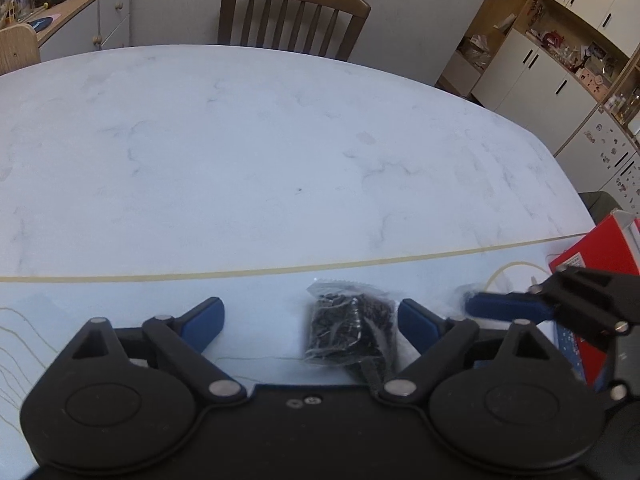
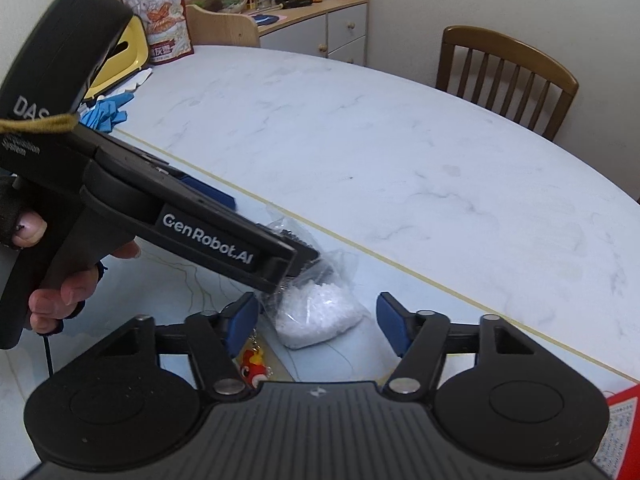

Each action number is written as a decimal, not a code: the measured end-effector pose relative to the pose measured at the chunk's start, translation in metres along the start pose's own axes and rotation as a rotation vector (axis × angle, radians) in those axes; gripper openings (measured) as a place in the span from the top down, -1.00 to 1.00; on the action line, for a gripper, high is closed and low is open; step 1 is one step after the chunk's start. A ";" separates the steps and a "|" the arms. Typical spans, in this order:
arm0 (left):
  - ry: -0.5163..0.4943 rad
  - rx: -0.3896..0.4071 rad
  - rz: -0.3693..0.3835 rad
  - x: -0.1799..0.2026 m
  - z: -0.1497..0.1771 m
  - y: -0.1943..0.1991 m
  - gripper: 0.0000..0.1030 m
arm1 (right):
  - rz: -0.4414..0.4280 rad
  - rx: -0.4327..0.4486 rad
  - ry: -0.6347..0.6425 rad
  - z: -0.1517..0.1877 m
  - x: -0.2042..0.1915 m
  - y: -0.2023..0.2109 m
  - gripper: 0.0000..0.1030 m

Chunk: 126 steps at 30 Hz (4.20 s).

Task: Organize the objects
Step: 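Grasp the black-bead bag with the left tool while the right tool grasps the white-bead bag, then carry the black-bead bag with the left tool while the right tool carries the white-bead bag to the box, then lower the black-bead bag into the box and open the left tool while the right tool releases its bag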

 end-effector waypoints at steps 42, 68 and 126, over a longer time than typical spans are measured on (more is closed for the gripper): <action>-0.044 0.117 0.069 0.082 -0.015 0.082 0.48 | 0.050 0.142 -0.152 0.016 0.031 0.119 0.50; -0.176 0.129 0.132 0.273 -0.011 0.115 0.47 | 0.093 0.229 -0.255 0.094 0.131 0.269 0.50; -0.249 -0.078 -0.024 0.401 -0.055 -0.064 0.48 | 0.225 0.010 -0.375 0.123 0.372 0.175 0.50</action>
Point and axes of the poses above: each gripper's, at about its wrist camera, not at the fingertips, and y roughly against the way its jaws point, x to its right, z to its underside, the point moved 8 cm from there along -y, roughly the way its jaws point, and after that the axes turned 9 degrees about -y, right-handed, at the moved point
